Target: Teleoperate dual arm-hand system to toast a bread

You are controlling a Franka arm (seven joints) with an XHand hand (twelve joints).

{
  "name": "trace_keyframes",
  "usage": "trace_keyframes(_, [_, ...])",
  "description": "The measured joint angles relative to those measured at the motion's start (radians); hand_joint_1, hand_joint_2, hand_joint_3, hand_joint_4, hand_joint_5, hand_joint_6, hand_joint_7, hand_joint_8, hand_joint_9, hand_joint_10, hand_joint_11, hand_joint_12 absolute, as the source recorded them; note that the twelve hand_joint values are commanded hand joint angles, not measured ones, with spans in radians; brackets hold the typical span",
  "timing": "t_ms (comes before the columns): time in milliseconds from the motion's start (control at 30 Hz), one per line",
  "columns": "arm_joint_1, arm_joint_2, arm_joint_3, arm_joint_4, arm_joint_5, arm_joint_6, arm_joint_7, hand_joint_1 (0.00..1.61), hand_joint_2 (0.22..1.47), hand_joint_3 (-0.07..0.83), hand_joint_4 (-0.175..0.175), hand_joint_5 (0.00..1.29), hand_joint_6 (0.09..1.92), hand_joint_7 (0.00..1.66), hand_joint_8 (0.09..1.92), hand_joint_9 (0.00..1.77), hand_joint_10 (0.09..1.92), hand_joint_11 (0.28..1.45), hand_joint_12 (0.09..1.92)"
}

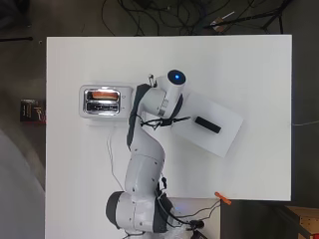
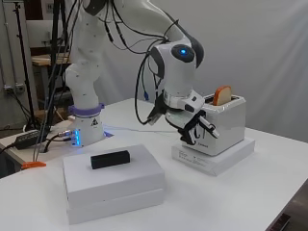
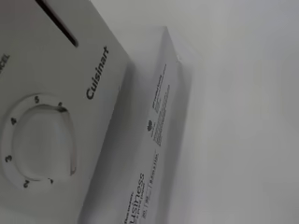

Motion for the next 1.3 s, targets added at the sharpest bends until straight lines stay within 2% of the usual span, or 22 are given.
trace_keyframes(67, [-0.035,0.031,0.028,0.012,0.006,-0.001,-0.009,0.01,1.05,0.002,-0.162,0.33,0.09,1.23,1.92,1.50,1.92,1.06,1.92])
trace_keyframes(133, [-0.065,0.060,0.057,0.026,0.013,-0.001,-0.012,0.03,1.05,0.001,-0.159,0.33,0.09,1.23,1.92,1.50,1.92,1.07,1.92])
trace_keyframes(400, [-0.165,0.165,0.150,0.056,0.038,0.018,0.003,0.08,1.06,0.001,-0.156,0.24,0.09,1.14,1.92,1.38,1.92,0.91,1.92])
trace_keyframes(600, [-0.205,0.199,0.168,0.045,0.035,0.001,0.000,0.14,1.07,0.001,-0.152,0.26,0.09,1.11,1.92,1.34,1.92,0.85,1.90])
trace_keyframes(700, [-0.210,0.197,0.174,0.051,0.030,-0.006,0.004,0.15,1.08,0.004,-0.147,0.26,0.09,1.13,1.92,1.37,1.92,0.87,1.89])
trace_keyframes(833, [-0.208,0.125,0.193,0.051,-0.015,-0.004,0.068,0.10,1.10,0.005,-0.133,0.28,0.09,1.07,1.92,1.31,1.92,0.78,1.84])
trace_keyframes(867, [-0.208,0.107,0.199,0.050,-0.032,-0.003,0.088,0.08,1.11,0.005,-0.124,0.31,0.09,1.07,1.92,1.32,1.92,0.83,1.86])
trace_keyframes(900, [-0.209,0.086,0.203,0.047,-0.050,-0.004,0.104,0.06,1.11,0.003,-0.120,0.35,0.09,1.10,1.92,1.38,1.92,0.93,1.89])
trace_keyframes(933, [-0.211,0.060,0.208,0.042,-0.062,-0.004,0.110,0.04,1.12,0.003,-0.119,0.38,0.09,1.09,1.92,1.39,1.92,0.95,1.90])
trace_keyframes(1000, [-0.221,-0.013,0.231,0.020,-0.085,0.012,0.115,0.01,1.12,0.001,-0.124,0.36,0.09,0.94,1.92,1.22,1.92,0.73,1.72])
trace_keyframes(1067, [-0.239,-0.124,0.271,-0.007,-0.139,0.040,0.138,0.00,1.12,0.000,-0.124,0.35,0.09,0.86,1.92,1.11,1.92,0.60,1.43])
trace_keyframes(1100, [-0.250,-0.189,0.290,-0.015,-0.169,0.044,0.151,0.00,1.11,0.000,-0.120,0.36,0.09,0.83,1.80,1.05,1.79,0.59,1.06])
trace_keyframes(1133, [-0.263,-0.262,0.312,-0.023,-0.195,0.040,0.167,0.00,1.11,-0.001,-0.114,0.37,0.09,0.82,1.41,0.99,1.47,0.57,0.68])
trace_keyframes(1167, [-0.276,-0.339,0.335,-0.035,-0.217,0.031,0.186,0.00,1.11,-0.001,-0.109,0.36,0.09,0.83,0.94,0.96,1.03,0.54,0.39])
trace_keyframes(1200, [-0.288,-0.412,0.357,-0.046,-0.239,0.022,0.202,0.00,1.10,-0.001,-0.105,0.36,0.09,0.81,0.54,0.91,0.61,0.51,0.20])
trace_keyframes(1233, [-0.300,-0.489,0.382,-0.054,-0.271,0.010,0.219,0.00,1.09,-0.001,-0.102,0.36,0.09,0.76,0.29,0.85,0.33,0.48,0.10])
trace_keyframes(1267, [-0.311,-0.558,0.410,-0.059,-0.312,-0.001,0.244,0.00,1.08,-0.002,-0.100,0.36,0.09,0.73,0.14,0.80,0.17,0.47,0.09])
trace_keyframes(1300, [-0.321,-0.614,0.436,-0.063,-0.359,-0.014,0.277,0.00,1.08,-0.001,-0.100,0.37,0.09,0.70,0.09,0.77,0.09,0.45,0.09])
